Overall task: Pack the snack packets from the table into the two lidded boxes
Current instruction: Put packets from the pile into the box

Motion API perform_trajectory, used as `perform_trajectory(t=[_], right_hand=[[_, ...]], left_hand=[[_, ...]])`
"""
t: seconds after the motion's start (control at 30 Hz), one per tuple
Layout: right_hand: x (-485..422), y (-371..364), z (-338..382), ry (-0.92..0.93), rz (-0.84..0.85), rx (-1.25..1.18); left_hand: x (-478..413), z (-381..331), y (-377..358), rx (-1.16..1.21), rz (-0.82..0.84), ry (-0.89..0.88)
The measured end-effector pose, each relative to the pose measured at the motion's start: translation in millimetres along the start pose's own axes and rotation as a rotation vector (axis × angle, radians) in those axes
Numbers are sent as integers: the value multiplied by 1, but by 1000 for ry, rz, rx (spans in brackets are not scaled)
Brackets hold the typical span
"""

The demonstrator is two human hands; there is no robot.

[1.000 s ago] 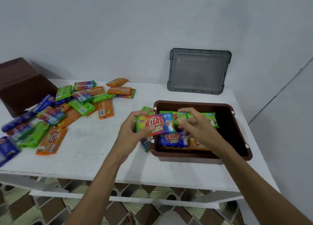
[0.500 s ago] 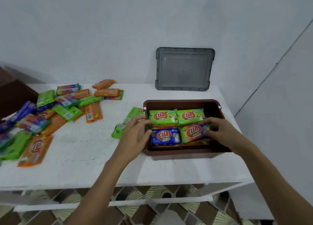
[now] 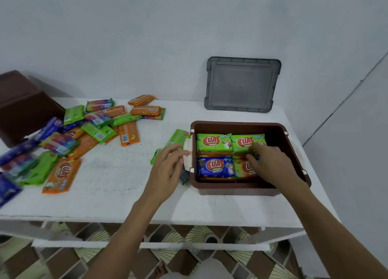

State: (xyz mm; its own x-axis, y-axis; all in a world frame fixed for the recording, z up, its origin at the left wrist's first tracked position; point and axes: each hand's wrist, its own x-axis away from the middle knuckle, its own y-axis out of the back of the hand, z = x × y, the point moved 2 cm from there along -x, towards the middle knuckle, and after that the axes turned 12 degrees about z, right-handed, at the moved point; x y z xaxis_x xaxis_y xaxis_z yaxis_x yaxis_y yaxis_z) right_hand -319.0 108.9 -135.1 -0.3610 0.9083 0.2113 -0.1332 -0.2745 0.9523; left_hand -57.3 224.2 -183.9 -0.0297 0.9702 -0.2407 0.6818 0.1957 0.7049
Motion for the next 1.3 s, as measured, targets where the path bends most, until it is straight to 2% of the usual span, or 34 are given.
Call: perform_trajectory(t=[0.07, 0.17, 0.27, 0.37, 0.5, 0.7, 0.83, 0.93, 1.0, 1.17, 1.23, 1.3], right_hand=[[6, 8, 28, 138, -114, -113], [16, 13, 76, 296, -122, -201], [27, 2, 122, 457, -129, -210], [33, -23, 160, 564, -56, -258], [16, -65, 197, 407, 97, -197], [-26, -94, 226, 109, 132, 107], [-45, -101, 221, 85, 184, 72], [-48, -104, 221, 62, 164, 133], [-46, -104, 223, 65, 164, 90], [-38, -93, 232, 179, 91, -305], [-37, -81, 234, 244, 82, -462], [-35, -64, 232, 283, 117, -618]], left_hand=[[2, 21, 12, -59, -26, 32], [2, 55, 27, -125, -1, 113], [-3, 86, 38, -189, 95, 156], [-13, 108, 46, -241, 262, 150], [-28, 126, 47, -251, 497, 167], [-44, 139, 42, -239, 619, 114], [-49, 146, 44, -195, 618, 101], [-44, 150, 48, -167, 597, 47], [-38, 154, 54, -130, 565, 1], [-21, 163, 77, 43, 411, -58], [-17, 165, 85, 136, 322, -13], [-13, 166, 87, 238, 235, 103]])
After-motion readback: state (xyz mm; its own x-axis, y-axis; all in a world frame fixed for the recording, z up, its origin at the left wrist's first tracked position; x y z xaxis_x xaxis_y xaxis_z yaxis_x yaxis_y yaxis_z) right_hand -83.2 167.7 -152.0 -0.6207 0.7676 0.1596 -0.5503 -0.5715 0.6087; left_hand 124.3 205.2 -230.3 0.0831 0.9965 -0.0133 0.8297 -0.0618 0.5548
